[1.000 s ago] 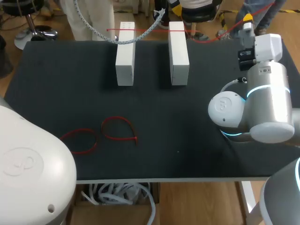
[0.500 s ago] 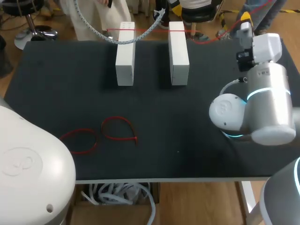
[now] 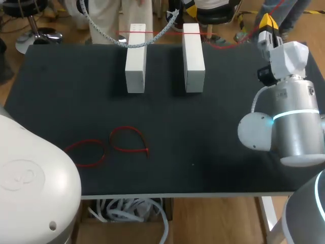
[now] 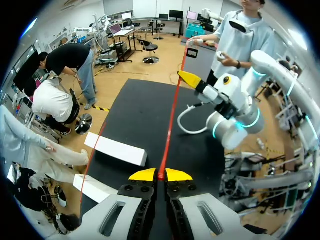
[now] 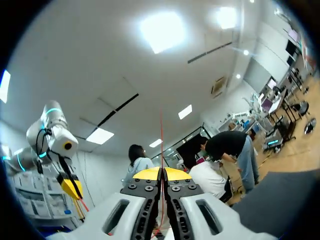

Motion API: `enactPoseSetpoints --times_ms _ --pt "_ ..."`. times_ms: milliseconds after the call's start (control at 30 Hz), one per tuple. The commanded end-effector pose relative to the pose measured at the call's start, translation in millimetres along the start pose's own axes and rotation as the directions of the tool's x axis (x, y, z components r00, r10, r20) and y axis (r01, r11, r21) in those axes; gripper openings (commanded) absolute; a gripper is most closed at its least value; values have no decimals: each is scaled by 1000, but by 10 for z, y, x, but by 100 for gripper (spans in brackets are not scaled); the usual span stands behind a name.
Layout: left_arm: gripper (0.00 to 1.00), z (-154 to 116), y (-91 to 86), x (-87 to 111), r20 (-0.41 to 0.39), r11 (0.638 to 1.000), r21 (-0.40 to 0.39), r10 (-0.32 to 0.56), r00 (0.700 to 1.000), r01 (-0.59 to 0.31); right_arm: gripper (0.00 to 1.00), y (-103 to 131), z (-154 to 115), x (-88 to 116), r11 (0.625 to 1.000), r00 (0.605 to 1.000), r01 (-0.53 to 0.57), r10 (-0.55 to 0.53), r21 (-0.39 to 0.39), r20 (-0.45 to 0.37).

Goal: Grab the tape and strap the tape.

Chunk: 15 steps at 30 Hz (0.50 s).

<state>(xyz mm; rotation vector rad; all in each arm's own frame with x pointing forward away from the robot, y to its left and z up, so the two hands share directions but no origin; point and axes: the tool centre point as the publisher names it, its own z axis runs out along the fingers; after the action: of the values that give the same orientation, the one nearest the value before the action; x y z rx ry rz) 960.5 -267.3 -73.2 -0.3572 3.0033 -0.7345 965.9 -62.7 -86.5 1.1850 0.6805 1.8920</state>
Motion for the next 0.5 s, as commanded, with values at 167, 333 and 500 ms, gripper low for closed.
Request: enactPoseSetpoints --times_ms 167,333,500 --pt "0 -3 -11 0 1 1000 -6 -1 1000 1 0 -59 8 121 988 982 141 -147 55 119" --pt "0 -3 -11 0 1 1000 -6 -1 1000 1 0 -73 -24 166 970 957 211 -230 122 177" --pt "0 -3 -11 0 1 1000 -6 -1 1000 1 0 -95 -53 153 950 924 259 -296 171 243"
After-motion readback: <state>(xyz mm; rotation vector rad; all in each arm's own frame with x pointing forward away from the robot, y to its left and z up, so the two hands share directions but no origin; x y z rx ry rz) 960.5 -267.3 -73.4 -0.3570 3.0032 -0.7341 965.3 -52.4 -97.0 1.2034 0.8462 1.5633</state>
